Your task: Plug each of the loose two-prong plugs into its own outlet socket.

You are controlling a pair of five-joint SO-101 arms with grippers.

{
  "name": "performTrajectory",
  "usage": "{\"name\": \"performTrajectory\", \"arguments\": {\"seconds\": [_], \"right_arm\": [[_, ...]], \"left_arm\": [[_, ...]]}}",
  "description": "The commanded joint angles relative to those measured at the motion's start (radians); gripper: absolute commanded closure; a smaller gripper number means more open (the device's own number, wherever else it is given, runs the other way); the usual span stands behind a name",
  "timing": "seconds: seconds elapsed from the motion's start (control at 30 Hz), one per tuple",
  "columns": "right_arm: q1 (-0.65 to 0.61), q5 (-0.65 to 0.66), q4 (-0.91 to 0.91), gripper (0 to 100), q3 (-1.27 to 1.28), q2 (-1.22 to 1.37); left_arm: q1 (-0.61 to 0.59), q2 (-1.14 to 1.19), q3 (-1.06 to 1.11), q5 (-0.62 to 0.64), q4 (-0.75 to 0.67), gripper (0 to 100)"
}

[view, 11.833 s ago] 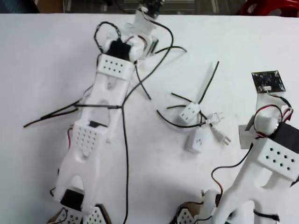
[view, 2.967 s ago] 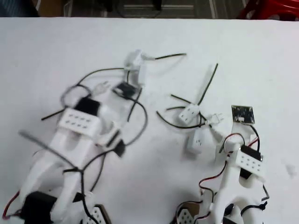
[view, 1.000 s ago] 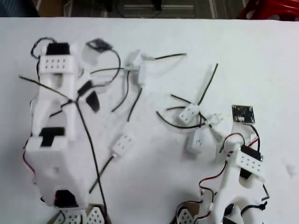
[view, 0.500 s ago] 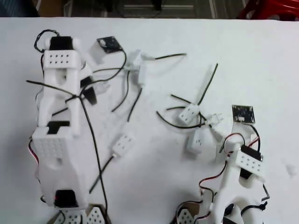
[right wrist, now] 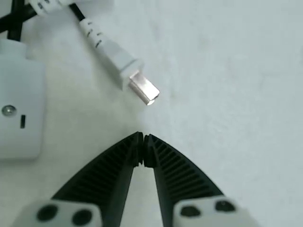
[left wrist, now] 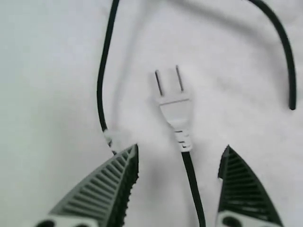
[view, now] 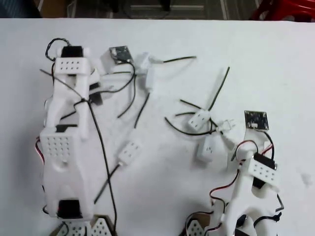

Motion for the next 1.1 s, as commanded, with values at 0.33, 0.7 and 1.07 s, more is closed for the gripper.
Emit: {"name": "performTrajectory", "arguments": {"seconds": [0.33,0.7,1.07], "right_arm": [[-0.004,0.005,-0.015,97.4,-0.005,-0.001],[-0.002,0.005,-0.013,97.4,-0.003,-0.001],[-0.002,0.003,-0.015,97.4,-0.003,-0.001]], "left_arm": [[0.016,0.122,-0.13,0.276,-0.051,73],[0.021,0.254,-0.318,0.275,0.103,94],[0.05,0.219,-0.39,0.273,0.336,98]]}}
